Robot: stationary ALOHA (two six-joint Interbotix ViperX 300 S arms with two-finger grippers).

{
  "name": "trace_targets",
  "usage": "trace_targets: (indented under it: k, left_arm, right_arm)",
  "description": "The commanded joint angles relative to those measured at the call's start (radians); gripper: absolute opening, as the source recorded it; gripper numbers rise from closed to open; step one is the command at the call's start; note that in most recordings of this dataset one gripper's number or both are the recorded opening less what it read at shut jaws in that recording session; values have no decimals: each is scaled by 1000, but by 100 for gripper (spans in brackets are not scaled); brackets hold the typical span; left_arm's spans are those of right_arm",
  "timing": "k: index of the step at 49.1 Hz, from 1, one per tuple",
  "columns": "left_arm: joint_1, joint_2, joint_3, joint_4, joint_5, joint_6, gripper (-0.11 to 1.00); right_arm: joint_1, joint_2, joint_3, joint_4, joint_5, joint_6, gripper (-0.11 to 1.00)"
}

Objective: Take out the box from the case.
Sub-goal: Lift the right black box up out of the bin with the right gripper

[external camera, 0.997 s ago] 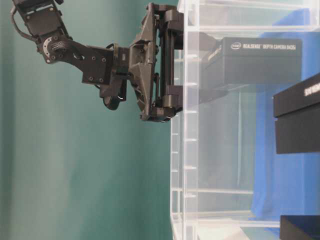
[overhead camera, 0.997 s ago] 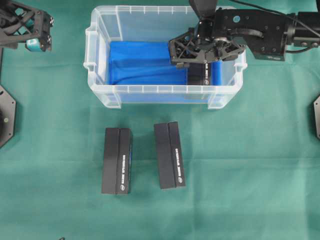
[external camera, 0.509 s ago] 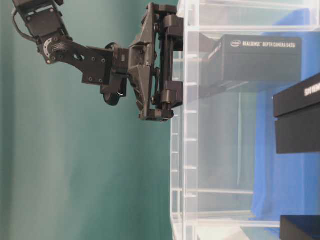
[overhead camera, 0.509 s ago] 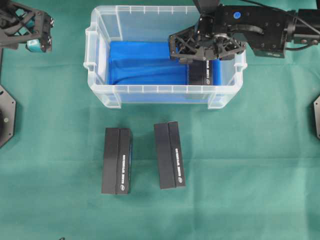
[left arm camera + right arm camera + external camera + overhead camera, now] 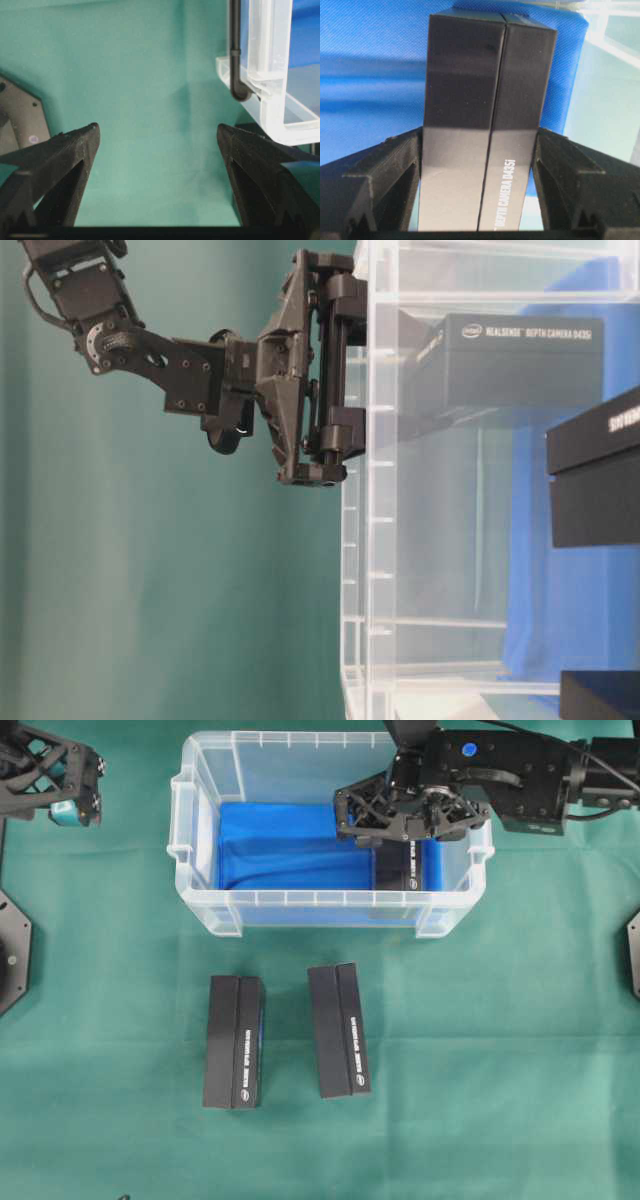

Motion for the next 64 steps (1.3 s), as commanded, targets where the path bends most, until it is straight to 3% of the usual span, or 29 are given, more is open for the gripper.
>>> trace_targets:
  k: [1, 47, 64]
  left_arm:
    - [-3, -9, -11, 0, -3, 2, 96]
    - [-3, -9, -11, 2, -12, 20, 96]
    - [-2, -9, -12, 2, -12, 20, 96]
  right_arm:
    - [6, -17, -43, 3, 23, 0, 65]
    - [6, -121, -276, 3, 345, -12, 65]
    - [11, -121, -341, 18, 400, -20, 65]
